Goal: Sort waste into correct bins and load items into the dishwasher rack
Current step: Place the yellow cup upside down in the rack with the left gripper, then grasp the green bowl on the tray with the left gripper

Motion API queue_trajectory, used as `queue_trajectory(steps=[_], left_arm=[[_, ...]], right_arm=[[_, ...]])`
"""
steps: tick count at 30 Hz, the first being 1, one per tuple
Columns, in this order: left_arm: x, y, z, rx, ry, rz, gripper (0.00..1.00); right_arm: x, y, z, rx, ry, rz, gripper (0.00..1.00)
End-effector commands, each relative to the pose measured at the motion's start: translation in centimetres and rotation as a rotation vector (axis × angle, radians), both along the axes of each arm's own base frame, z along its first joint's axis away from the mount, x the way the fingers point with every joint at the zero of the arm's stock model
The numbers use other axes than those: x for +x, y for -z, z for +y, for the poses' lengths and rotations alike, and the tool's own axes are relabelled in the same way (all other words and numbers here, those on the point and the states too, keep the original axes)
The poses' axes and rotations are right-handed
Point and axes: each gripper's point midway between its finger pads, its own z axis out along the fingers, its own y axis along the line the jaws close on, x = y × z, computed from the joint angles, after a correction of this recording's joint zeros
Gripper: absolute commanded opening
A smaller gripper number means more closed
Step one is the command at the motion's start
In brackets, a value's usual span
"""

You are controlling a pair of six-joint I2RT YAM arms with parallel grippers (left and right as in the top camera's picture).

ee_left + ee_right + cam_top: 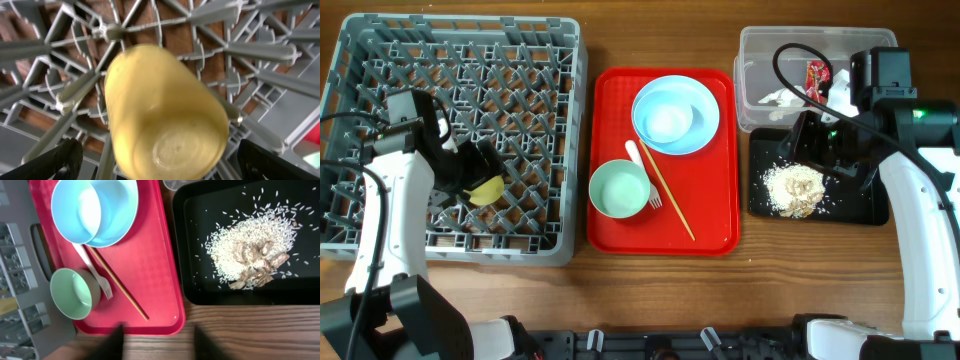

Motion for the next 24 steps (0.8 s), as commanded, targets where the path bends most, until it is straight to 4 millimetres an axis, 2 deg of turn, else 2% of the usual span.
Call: queue_trajectory(steps=[1,2,4,6,7,9,14,16,17,18,21,22,24], left_arm=[[2.3,-4.9,-0.1,0.003,0.01,-0.144,1.0],[2.9,-6.3,-0.6,-0.019,0.02,-0.195,1.0],[4.0,-9.1,-2.6,-0.084,0.07,-0.317,1.0],[4.0,-10.4,-5.1,-0.102,0.143,-0.358,1.0],[3.8,-10.5,-6.7,-0.107,0.191,-0.355,1.0],[3.3,-10.0,-11.8,-0.128,0.345,-0.326,1.0],[2.4,-9.1,-22.3,-0.193,0.654,-0.336,1.0],[1.8,-7.5,-25.6,-0.199,0.746,-0.301,0.9],[1.6,-6.2,-26.9,-0.174,0.783,-0.27,0.88],[1.3,-3.9,-27.7,-0.111,0.817,-0.217,0.88],[0.3,0.7,-29.3,-0.037,0.883,-0.093,0.86],[-0.2,2.8,-30.1,-0.029,0.908,-0.04,0.82],[-1.0,5.5,-30.8,-0.015,0.936,0.031,0.72]], right_arm=[[0.2,-1.1,-0.3,-0.026,-0.034,-0.047,0.85],[0.2,-1.1,-0.3,-0.026,-0.034,-0.047,1.0],[0.2,-1.1,-0.3,-0.035,-0.055,-0.053,1.0],[0.2,-0.9,-0.9,-0.068,-0.033,-0.048,1.0],[0.2,-0.8,-1.6,-0.094,0.019,-0.035,1.0],[0.2,-0.6,-3.2,-0.152,0.133,-0.016,1.0],[0.2,-0.6,-4.5,-0.152,0.218,-0.005,1.0],[0.0,-0.5,-4.7,-0.153,0.225,0.002,1.0],[-0.1,-0.5,-4.7,-0.153,0.224,0.006,1.0],[-0.1,-0.5,-4.7,-0.153,0.224,0.006,1.0],[-0.2,-0.4,-4.7,-0.154,0.224,0.013,1.0],[-0.3,-0.4,-4.7,-0.153,0.224,0.014,1.0],[-0.2,-0.4,-4.7,-0.153,0.223,0.014,1.0]])
